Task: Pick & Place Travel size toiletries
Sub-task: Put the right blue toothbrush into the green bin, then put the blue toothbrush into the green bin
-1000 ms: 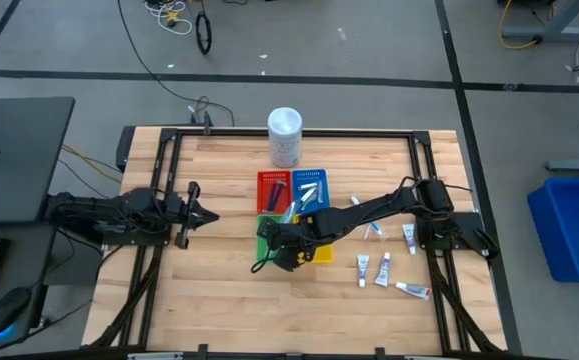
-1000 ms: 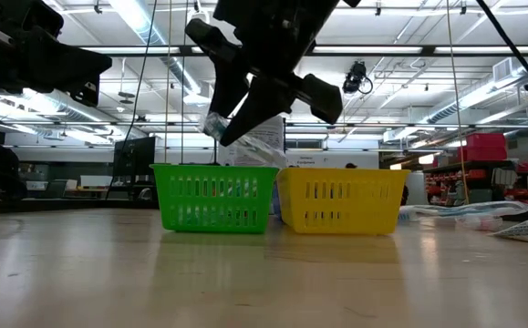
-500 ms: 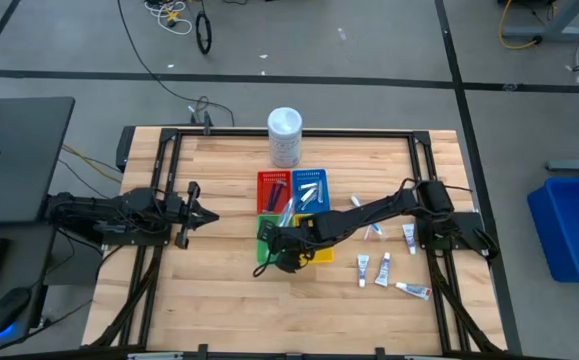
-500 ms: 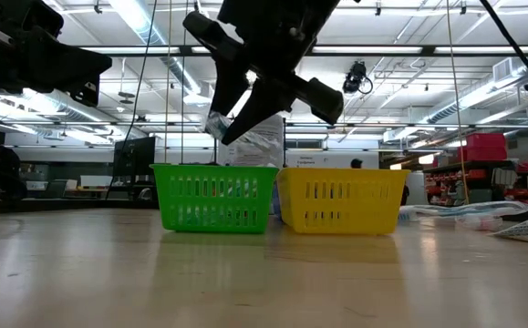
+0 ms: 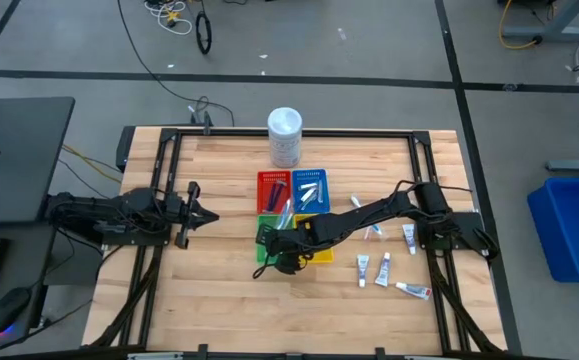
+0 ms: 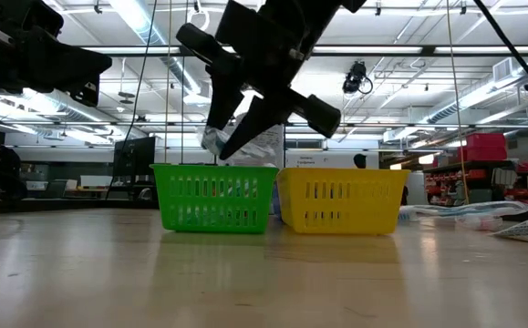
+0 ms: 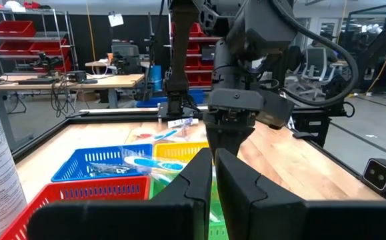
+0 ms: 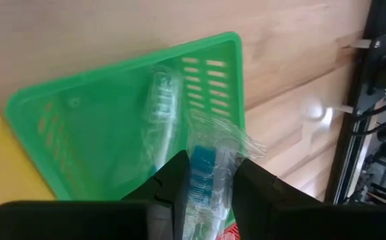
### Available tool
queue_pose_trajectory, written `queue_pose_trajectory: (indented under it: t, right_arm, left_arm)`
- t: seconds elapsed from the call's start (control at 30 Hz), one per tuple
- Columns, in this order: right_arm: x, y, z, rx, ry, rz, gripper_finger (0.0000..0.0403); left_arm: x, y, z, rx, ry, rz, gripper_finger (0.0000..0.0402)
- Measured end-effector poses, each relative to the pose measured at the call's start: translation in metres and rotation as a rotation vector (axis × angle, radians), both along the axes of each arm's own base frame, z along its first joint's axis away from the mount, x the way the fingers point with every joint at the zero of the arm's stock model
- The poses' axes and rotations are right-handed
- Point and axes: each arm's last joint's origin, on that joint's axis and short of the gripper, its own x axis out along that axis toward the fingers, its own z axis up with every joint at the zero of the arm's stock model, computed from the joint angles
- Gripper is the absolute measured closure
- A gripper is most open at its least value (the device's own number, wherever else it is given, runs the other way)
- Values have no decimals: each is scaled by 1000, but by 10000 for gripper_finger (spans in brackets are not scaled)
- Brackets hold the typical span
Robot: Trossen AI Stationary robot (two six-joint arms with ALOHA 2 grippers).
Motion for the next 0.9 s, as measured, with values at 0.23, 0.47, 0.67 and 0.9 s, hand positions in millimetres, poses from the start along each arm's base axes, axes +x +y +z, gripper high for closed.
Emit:
queue_pose_trajectory:
  t: [0.23,0.47,0.67,0.9]
  right_arm:
    - [2,1,1,9,-28,-2,273]
    - [3,1,1,28,-29,3,221]
    - [3,1,1,36,-30,-8,187]
    - [3,1,1,42,-32,-18,177]
  left_arm:
    - [0,0,0,0,0,0,374]
    - [0,0,0,0,1,0,374]
    - [0,0,0,0,1,0,374]
    - [0,0,0,0,1,0,374]
